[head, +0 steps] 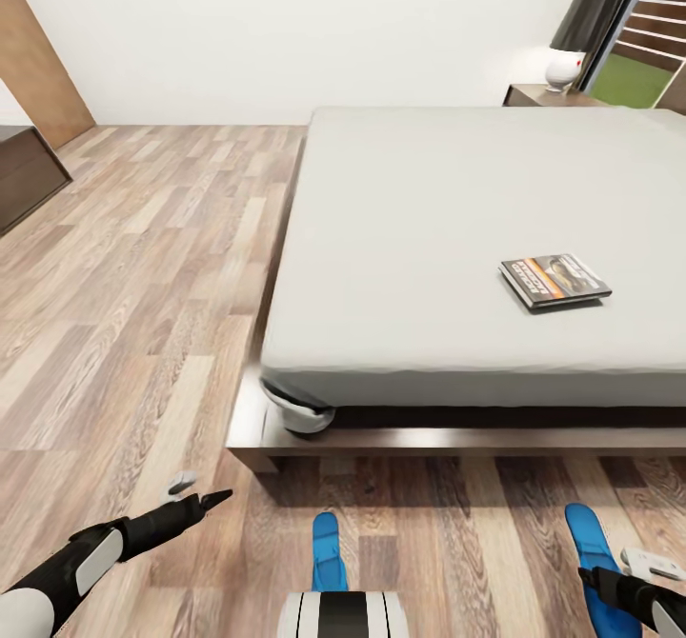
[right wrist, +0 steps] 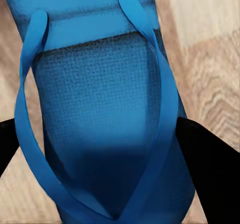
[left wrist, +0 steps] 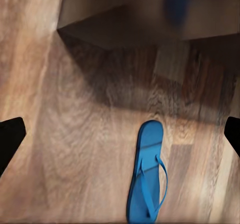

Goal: In the bedroom, move the book from the bed onto either nightstand, and place the two sandals side by side next to the bed.

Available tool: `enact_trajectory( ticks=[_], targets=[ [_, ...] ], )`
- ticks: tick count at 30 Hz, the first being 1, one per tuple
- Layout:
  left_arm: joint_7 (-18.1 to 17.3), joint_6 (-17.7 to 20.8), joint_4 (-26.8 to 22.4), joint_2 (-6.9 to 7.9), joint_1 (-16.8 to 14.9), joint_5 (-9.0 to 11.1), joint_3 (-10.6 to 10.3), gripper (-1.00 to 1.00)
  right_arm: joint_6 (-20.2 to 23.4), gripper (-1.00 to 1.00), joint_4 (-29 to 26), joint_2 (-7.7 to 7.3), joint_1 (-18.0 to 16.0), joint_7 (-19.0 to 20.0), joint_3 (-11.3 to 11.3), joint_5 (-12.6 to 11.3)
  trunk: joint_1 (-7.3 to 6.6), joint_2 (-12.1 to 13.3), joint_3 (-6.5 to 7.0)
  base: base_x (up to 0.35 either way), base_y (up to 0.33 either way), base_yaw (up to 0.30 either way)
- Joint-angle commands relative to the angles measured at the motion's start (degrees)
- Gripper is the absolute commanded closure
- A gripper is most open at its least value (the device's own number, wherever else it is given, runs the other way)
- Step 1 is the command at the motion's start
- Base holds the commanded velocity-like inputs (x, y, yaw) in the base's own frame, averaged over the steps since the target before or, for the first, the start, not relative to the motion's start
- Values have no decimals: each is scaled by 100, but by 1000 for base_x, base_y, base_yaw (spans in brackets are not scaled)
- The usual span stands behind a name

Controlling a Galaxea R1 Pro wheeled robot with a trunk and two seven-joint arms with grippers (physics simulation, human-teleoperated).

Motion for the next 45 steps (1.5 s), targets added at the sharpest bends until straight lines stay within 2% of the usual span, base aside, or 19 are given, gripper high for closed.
enact_trajectory(
  ticks=[1,24,35,45],
  targets=[
    [-4,52,-1,3,-3,60,-22,-100,41,100,-12,0,2,21,-26,-33,-1,-2,-4,0,290,0],
    [1,44,-1,-4,-3,57,-25,-100,41,100,-2,3,-1,22,-26,-33,-1,-2,-4,0,285,0],
    [1,44,-10,-23,-3,52,-20,-100,40,100,-3,8,1,21,-26,-33,-1,-2,-4,0,40,0],
    [0,44,-10,-19,-3,52,-16,-100,41,100,-2,8,1,22,-26,-33,25,-15,-225,0,0,0]
  ],
)
